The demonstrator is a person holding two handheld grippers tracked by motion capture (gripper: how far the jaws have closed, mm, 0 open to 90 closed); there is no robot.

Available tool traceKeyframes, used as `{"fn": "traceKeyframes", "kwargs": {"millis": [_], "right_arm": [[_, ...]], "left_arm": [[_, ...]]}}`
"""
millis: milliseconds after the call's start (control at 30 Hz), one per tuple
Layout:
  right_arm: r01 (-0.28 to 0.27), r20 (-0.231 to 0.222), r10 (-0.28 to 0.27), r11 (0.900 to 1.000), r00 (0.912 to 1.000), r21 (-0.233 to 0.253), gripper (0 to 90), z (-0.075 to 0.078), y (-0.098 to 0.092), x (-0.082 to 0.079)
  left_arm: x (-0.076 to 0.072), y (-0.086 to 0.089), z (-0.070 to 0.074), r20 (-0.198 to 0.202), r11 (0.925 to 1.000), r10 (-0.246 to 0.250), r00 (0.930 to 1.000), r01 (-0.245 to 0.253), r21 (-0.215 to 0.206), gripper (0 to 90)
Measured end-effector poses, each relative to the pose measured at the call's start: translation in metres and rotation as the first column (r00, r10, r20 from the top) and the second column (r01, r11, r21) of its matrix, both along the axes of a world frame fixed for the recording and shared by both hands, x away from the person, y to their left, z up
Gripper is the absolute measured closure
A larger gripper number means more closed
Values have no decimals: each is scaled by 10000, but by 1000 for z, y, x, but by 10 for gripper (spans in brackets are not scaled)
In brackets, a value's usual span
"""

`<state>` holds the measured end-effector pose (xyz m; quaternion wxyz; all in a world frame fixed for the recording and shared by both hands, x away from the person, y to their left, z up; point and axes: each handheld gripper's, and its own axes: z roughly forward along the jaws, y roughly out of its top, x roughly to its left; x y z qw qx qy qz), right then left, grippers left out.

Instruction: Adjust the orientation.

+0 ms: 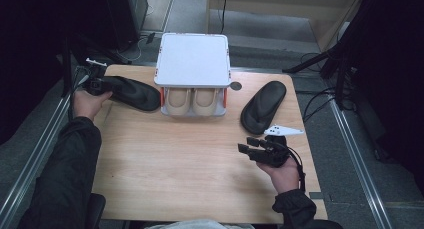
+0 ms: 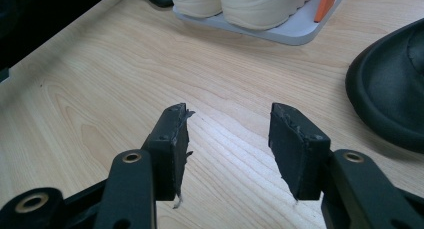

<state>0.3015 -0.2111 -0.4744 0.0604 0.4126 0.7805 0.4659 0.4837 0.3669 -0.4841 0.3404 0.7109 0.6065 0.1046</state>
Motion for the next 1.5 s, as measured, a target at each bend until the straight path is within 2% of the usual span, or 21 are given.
{"fn": "traceKeyframes", "kwargs": {"millis": [167,333,500,700,900,967,1067,1100,1133,1400,1500], "right_arm": [[-91,-90,91,10000,9999,-2,508,-2,2,2],[-162,-102,162,9999,9998,-56,508,-1,4,1],[-190,-117,190,9998,9998,-26,508,-1,4,1],[-373,-80,373,9993,9993,-32,508,-1,8,2],[-591,-97,591,9982,9982,-12,509,-1,14,7],[-688,-113,688,9976,9976,-23,509,-1,18,9],[-793,-83,792,9968,9968,-50,510,-1,20,10],[-893,-107,892,9960,9960,-69,511,-1,24,12],[-893,-107,892,9960,9960,-69,511,-1,24,12],[-1320,-120,1319,9912,9912,-89,518,0,36,18],[-1440,-89,1440,9896,9895,-64,519,0,39,20]], "left_arm": [[4,6,-8,21,9994,280,9996,-279,-220,900],[2,3,-8,-280,9999,87,9996,-86,54,900],[-6,1,-6,-591,9996,-157,9981,172,243,900],[-25,-1,-8,-554,9999,-122,9984,119,-57,900],[-44,-5,-9,-534,10000,-86,9985,86,-5,900],[-55,-7,-9,-535,9999,-61,9985,55,-106,900],[-61,-8,-10,-548,9998,-84,9985,74,-187,900],[-68,-9,-9,-596,9998,-102,9982,92,-166,900],[-68,-9,-9,-596,9998,-102,9982,92,-166,900],[-96,-20,-9,-769,9997,-227,9968,217,-134,900],[-103,-22,-9,-801,9988,-348,9962,320,-366,900]]}}
